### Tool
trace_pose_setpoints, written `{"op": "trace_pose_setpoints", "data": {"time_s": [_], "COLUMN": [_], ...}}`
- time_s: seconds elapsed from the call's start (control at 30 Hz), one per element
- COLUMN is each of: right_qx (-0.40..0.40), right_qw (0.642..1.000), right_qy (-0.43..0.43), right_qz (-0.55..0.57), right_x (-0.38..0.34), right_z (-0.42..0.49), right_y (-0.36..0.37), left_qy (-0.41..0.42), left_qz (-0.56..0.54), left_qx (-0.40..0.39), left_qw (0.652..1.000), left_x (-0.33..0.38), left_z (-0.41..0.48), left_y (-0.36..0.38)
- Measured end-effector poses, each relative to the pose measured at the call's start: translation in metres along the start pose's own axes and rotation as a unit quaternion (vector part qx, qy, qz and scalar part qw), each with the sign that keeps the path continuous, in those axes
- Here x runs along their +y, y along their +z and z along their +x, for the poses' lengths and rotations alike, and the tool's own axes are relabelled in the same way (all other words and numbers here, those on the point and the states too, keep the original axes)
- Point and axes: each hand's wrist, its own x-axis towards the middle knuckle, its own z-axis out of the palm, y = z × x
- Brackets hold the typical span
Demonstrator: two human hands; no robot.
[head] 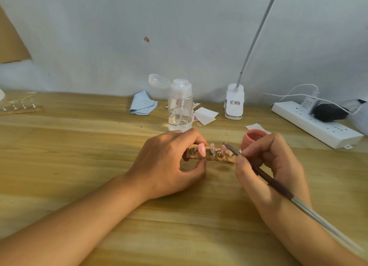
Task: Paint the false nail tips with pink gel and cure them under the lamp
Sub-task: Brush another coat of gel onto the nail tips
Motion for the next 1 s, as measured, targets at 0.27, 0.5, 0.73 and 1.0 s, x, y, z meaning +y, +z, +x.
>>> {"op": "trace_pose_setpoints", "data": {"time_s": [0.27, 0.5, 0.73, 1.0], "right_qx": [0.013, -0.004, -0.001, -0.010], "right_qw": [1.000, 0.998, 0.998, 0.998], "right_qy": [-0.010, -0.042, -0.047, -0.039], "right_qz": [0.000, -0.036, -0.046, -0.043], "right_x": [-0.0014, -0.0036, -0.0030, -0.0038], "right_z": [-0.0011, -0.0016, -0.0019, -0.0029], "right_y": [0.0007, 0.0011, 0.0016, 0.0006], "left_qy": [-0.005, -0.006, -0.007, -0.015], "left_qz": [0.006, 0.007, 0.010, 0.011], "left_qx": [0.005, 0.006, 0.005, 0.003], "left_qw": [1.000, 1.000, 1.000, 1.000], "left_x": [0.0013, 0.0027, 0.0033, 0.0049], "left_z": [0.0005, 0.0003, 0.0007, 0.0010], "left_y": [0.0002, -0.0010, -0.0015, -0.0025]}}
